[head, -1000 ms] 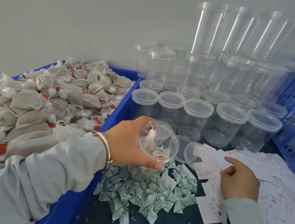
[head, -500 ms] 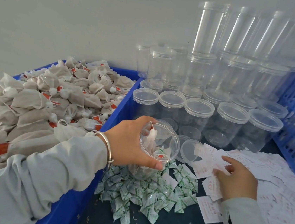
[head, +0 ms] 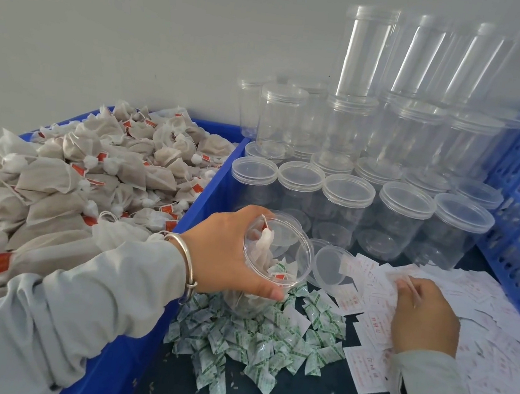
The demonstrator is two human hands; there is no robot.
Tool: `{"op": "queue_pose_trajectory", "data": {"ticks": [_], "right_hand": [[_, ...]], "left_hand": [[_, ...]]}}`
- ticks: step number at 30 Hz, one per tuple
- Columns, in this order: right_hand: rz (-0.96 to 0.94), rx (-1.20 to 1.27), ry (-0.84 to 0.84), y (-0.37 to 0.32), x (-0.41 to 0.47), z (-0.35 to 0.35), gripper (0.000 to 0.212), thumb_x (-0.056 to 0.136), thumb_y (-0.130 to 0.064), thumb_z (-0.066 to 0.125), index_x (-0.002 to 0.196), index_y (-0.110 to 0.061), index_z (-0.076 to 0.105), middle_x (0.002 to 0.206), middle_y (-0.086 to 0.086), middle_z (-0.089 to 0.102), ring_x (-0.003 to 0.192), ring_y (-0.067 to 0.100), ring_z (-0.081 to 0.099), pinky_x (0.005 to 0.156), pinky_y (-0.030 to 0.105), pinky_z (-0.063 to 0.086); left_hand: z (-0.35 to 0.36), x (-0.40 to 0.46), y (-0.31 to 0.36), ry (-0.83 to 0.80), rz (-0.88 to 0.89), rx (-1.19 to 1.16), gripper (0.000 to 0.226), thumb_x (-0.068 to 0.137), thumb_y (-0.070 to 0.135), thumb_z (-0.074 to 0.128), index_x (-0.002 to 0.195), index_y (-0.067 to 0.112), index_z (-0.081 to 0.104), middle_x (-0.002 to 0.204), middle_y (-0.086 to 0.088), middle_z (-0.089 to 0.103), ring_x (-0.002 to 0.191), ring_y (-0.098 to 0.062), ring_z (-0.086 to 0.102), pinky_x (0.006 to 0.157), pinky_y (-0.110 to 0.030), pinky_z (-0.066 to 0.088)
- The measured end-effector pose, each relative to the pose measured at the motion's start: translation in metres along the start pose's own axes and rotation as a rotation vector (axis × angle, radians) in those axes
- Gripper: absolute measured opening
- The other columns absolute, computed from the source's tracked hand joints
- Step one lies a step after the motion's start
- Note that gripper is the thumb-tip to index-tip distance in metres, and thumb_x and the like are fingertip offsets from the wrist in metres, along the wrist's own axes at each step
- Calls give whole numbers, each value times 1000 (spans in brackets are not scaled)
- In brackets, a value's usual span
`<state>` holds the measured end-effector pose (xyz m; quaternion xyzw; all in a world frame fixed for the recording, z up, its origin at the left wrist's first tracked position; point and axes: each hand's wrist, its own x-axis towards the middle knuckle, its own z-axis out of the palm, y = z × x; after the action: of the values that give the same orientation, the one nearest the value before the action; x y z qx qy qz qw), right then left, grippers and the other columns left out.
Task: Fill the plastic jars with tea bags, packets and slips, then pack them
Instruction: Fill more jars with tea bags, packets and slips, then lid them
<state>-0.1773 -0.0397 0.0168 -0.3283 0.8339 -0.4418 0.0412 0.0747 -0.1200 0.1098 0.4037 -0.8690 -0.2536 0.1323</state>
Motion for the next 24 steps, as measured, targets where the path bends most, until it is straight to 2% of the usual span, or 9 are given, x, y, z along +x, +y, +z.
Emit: {"op": "queue_pose_trajectory", "data": {"ticks": [2, 4, 8, 10, 12, 14, 17, 20, 24], "right_hand": [[-74, 28, 91, 0, -2, -1, 23, 92, -17, 59, 106, 0, 68, 113, 17, 67, 109, 36, 55, 97, 44, 41], [-122, 69, 187, -1, -4, -3, 18, 86, -13, 68, 97, 1, 72, 108, 16, 69, 107, 35, 56, 96, 41, 41], [-366, 293, 395, -16, -19, -6, 21, 87, -10, 65, 104, 2, 68, 102, 7, 65, 92, 22, 63, 89, 3, 39], [-548, 390, 433, -30, -32, -3, 22, 91, -13, 58, 108, 1, 63, 104, 7, 62, 95, 5, 59, 88, -1, 37], [-675, 467, 350, -46, -48, 6, 19, 91, -15, 54, 108, -9, 61, 109, 9, 61, 99, -4, 55, 88, 3, 39], [-727, 488, 196, -60, -65, 19, 20, 90, -19, 52, 108, -17, 61, 116, 6, 58, 97, 8, 55, 90, 8, 39], [-741, 440, -17, -72, -83, 33, 26, 92, -25, 43, 107, -23, 64, 122, -3, 53, 112, 11, 47, 98, 13, 34], [-784, 384, -91, -67, -87, 37, 35, 93, -26, 38, 102, -19, 71, 122, -5, 54, 122, 11, 41, 105, 21, 29], [-815, 391, -164, -60, -84, 33, 44, 96, -32, 33, 85, -19, 74, 120, -11, 56, 131, 7, 34, 108, 16, 20]], "left_hand": [[0, 0, 0, -4, 2, 3, 118, 33, 82, 61, 136, 33, 30, 133, 14, 50, 109, 2, 46, 94, -17, 36], [0, 0, 1, -12, 1, 9, 118, 34, 81, 61, 137, 32, 30, 133, 14, 50, 109, 1, 46, 94, -17, 36], [1, 2, 2, -30, -4, 27, 118, 35, 81, 62, 137, 32, 29, 132, 13, 51, 114, -3, 48, 94, -18, 36], [3, 3, 2, -45, 0, 39, 117, 40, 79, 67, 139, 32, 27, 134, 13, 49, 119, -6, 48, 95, -18, 35], [4, 3, 1, -60, 12, 67, 114, 44, 75, 72, 139, 32, 24, 135, 12, 48, 121, -9, 48, 96, -19, 35], [5, 4, 1, -63, 24, 86, 111, 46, 73, 73, 138, 33, 25, 132, 12, 50, 117, -9, 50, 95, -18, 37], [6, 3, 1, -36, 56, 65, 101, 49, 66, 76, 133, 34, 30, 115, 23, 49, 103, 1, 50, 81, -1, 33], [5, 2, 2, -15, 73, 65, 95, 51, 62, 78, 130, 35, 33, 108, 27, 46, 97, 5, 50, 73, 5, 33], [6, 2, 3, -16, 84, 90, 93, 52, 62, 78, 129, 37, 32, 108, 26, 46, 100, 3, 51, 78, -1, 35]]}}
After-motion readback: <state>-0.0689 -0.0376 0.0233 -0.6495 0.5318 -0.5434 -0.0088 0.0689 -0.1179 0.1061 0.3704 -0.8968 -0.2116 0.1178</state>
